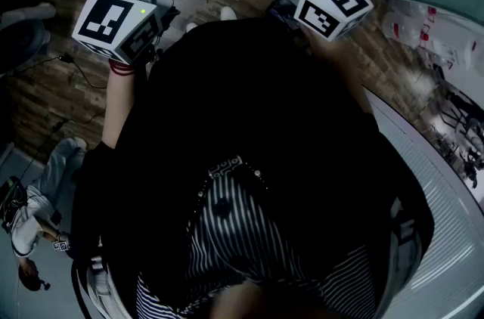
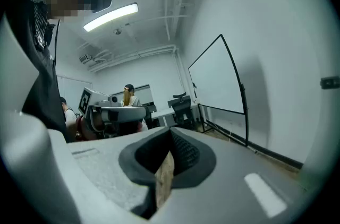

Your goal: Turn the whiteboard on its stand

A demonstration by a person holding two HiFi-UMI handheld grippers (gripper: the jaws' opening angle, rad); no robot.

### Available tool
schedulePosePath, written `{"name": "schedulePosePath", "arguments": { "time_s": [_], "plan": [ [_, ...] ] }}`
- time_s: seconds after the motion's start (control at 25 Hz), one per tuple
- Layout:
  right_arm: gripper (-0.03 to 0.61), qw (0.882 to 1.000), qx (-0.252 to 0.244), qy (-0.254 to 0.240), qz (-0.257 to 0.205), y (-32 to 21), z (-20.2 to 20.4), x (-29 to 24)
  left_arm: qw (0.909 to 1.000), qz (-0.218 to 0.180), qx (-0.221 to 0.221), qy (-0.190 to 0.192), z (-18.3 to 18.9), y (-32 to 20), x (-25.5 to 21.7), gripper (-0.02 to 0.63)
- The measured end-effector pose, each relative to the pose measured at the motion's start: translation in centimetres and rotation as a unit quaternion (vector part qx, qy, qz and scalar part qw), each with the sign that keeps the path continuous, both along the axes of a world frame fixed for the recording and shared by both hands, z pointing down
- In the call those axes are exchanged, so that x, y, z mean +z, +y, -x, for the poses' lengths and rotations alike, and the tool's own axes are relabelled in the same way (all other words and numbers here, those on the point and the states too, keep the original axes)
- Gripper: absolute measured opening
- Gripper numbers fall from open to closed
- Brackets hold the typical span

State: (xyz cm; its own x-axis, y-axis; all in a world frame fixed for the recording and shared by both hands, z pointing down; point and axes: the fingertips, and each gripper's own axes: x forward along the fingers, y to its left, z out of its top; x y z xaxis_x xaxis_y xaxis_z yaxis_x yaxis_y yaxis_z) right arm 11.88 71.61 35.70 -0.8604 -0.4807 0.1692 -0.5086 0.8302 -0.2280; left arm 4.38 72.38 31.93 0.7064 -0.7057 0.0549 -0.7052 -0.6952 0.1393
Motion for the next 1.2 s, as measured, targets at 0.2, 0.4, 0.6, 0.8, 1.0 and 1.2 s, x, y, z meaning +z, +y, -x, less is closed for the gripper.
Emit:
{"name": "schedulePosePath", "arguments": {
  "time_s": [0.2, 0.4, 0.6, 0.8, 1.0, 1.2],
  "plan": [
    [0.002, 1.000, 0.000, 0.004, -0.001, 0.4, 0.5, 0.2, 1.0000, -0.004, 0.000, -0.005, 0.1, -0.1, 0.5, -0.002],
    [0.002, 1.000, 0.004, 0.012, -0.004, -0.3, 0.8, 0.5, 0.9999, -0.008, 0.005, -0.011, 0.2, -0.6, 0.9, 0.000],
    [0.002, 1.000, 0.003, 0.028, -0.006, -0.2, 0.2, 1.3, 0.9993, 0.029, -0.023, 0.001, 0.5, -0.9, 2.7, 0.000],
    [0.002, 0.998, -0.035, 0.048, 0.018, -1.6, -1.8, 4.0, 0.9992, 0.031, -0.019, -0.017, -2.4, -2.2, 3.8, 0.000],
    [0.002, 0.997, -0.048, 0.035, 0.043, -4.4, -6.0, 5.3, 0.9984, 0.043, -0.021, -0.029, -6.7, -4.0, 4.3, 0.000],
    [0.002, 0.995, -0.064, 0.033, 0.062, -3.5, -4.8, 6.9, 0.9967, 0.064, -0.034, -0.035, -4.7, -2.7, 5.7, 0.000]
  ]
}}
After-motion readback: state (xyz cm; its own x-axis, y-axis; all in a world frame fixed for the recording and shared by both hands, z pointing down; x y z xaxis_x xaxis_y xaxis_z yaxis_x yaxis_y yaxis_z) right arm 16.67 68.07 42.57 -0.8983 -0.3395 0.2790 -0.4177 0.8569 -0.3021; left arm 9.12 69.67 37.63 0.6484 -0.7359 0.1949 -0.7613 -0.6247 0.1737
